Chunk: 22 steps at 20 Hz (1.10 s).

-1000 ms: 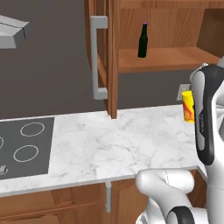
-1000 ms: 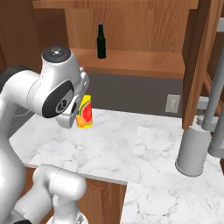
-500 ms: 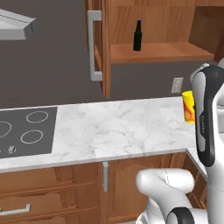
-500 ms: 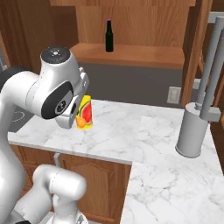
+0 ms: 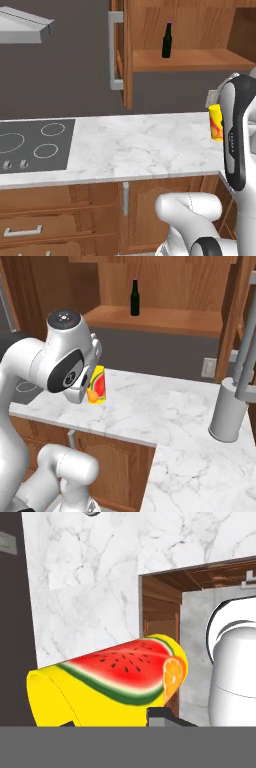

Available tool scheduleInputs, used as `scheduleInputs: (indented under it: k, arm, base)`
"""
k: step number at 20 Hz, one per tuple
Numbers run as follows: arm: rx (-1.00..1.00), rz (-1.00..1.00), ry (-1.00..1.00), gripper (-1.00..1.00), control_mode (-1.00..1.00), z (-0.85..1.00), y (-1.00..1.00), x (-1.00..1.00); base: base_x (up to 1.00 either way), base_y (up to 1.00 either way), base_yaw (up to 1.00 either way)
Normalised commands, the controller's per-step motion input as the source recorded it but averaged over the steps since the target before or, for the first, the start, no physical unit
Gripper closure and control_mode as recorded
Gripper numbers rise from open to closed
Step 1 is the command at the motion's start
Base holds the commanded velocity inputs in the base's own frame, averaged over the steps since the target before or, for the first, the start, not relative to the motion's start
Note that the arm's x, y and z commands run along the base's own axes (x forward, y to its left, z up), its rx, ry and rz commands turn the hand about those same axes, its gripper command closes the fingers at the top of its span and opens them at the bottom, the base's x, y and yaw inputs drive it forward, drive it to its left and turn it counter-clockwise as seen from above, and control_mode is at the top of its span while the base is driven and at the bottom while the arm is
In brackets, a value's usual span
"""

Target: Open the cabinet directly in front. Then move the beer and the cup to the dining counter with the jar on it.

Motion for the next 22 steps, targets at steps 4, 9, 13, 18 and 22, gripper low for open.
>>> scheduleInputs:
  k: [4,9,13,18,22]
  arm:
    - [0.0,0.0,0.0,1.0,1.0,0.0,0.0,0.0]
    - [0.0,0.0,0.0,1.0,1.0,0.0,0.0,0.0]
    - [0.0,0.0,0.0,1.0,1.0,0.0,0.0,0.0]
    - [0.0,0.0,0.0,1.0,1.0,0.0,0.0,0.0]
    - [0.0,0.0,0.0,1.0,1.0,0.0,0.0,0.0]
  base:
    - [-0.33,0.0,0.23]
    - [-0.48,0.04,0.24]
    - [-0.56,0.11,0.17]
    - [-0.37,0.21,0.14]
    - [-0.25,0.36,0.14]
